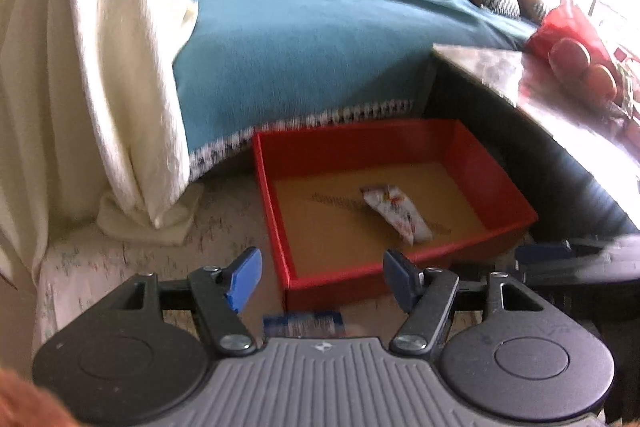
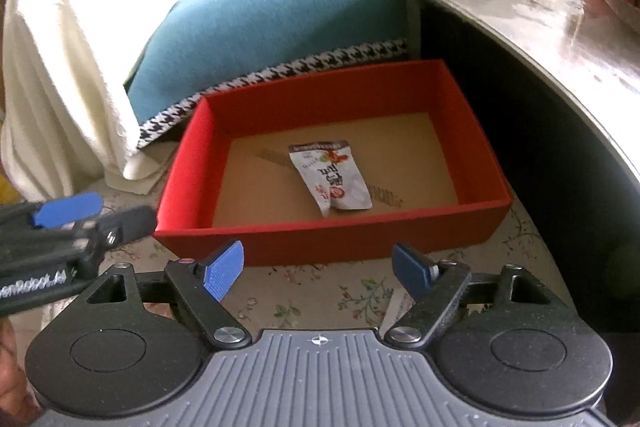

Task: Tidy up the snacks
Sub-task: 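Lower the clear snack bag into the red box and open the left tool, then move both tools back from the red box over the snack pile, then close the left tool on the white noodle-strip pouch and lift it, then grasp the clear yellow stick snack with the right tool while the left tool holds the pouch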

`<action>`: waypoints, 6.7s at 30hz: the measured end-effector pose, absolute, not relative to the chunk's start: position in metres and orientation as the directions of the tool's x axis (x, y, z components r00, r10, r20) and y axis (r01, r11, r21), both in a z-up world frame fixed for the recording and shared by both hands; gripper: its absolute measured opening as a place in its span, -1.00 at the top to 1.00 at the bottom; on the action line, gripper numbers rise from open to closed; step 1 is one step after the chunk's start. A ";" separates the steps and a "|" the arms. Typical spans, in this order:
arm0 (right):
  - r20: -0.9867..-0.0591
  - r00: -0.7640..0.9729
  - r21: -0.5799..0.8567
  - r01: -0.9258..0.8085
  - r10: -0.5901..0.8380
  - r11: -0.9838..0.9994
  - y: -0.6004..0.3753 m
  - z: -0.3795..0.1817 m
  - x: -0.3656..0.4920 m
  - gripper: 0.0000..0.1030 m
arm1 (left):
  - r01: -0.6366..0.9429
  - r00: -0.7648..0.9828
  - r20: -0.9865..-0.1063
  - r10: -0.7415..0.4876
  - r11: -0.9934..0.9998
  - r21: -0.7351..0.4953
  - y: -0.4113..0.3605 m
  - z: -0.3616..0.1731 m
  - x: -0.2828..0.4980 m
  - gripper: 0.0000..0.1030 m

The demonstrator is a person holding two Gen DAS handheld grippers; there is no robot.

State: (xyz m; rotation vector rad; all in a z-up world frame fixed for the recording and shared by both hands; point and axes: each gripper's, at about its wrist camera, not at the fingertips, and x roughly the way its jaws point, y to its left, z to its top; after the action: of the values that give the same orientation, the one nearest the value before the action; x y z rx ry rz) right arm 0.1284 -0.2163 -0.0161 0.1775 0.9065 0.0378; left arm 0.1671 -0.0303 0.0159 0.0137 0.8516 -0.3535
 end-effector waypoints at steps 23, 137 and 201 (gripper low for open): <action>-0.756 0.638 0.251 0.076 0.147 0.965 -0.272 -0.013 0.105 -0.69 | 0.209 0.449 -0.881 -0.151 0.976 -0.061 -0.098 -0.058 0.108 -0.19; -0.882 0.440 0.084 -0.206 0.169 0.975 -0.174 -0.060 0.003 -0.79 | 0.427 0.312 -0.933 -0.181 0.904 -0.032 -0.026 -0.078 0.077 -0.41; -0.933 0.323 -0.007 -0.461 0.160 0.888 -0.068 -0.099 -0.035 -0.43 | 0.354 0.299 -0.936 -0.186 0.932 -0.072 0.000 -0.074 0.080 -0.41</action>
State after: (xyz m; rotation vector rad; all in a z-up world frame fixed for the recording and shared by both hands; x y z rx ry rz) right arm -0.0347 -0.0677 -0.0988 -0.2933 1.1756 0.4150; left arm 0.0804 0.0002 -0.0739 0.1589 1.2170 -0.3602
